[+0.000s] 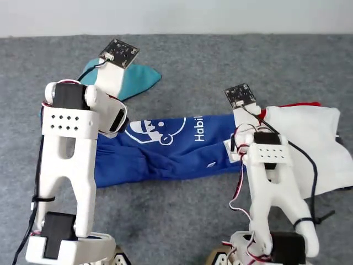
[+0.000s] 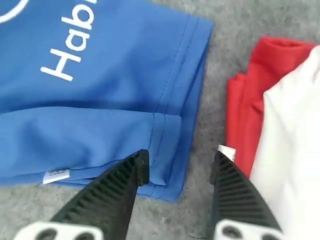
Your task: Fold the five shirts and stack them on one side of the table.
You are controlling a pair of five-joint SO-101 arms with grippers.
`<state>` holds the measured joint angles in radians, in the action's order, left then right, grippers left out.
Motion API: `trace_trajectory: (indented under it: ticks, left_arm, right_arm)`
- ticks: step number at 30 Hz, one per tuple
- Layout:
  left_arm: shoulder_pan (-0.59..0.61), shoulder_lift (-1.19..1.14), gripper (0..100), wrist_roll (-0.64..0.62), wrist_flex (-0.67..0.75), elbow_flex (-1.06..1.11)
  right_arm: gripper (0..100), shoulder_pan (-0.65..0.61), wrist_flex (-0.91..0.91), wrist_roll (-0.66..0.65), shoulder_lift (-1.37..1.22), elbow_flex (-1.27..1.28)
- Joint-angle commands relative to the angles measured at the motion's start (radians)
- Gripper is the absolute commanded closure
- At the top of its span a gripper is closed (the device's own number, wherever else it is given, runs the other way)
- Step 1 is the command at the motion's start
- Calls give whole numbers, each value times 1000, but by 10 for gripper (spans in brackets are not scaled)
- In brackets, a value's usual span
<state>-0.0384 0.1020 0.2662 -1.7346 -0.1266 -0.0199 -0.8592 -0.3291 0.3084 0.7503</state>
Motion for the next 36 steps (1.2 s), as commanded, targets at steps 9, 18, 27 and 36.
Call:
trace_trajectory:
  ticks: [9, 18, 27, 36]
  left_arm:
    - [2, 44, 874, -2, -18, 5]
    - [2, 43, 875, -2, -18, 5]
    - [2, 43, 876, -3, -18, 7]
    - [2, 43, 876, -3, -18, 7]
  right_arm:
    - [786, 1, 163, 3, -174, 49]
    - [975, -44, 162, 2, -208, 32]
    - [989, -42, 163, 3, -208, 32]
    - [989, 56, 110, 2, -205, -52]
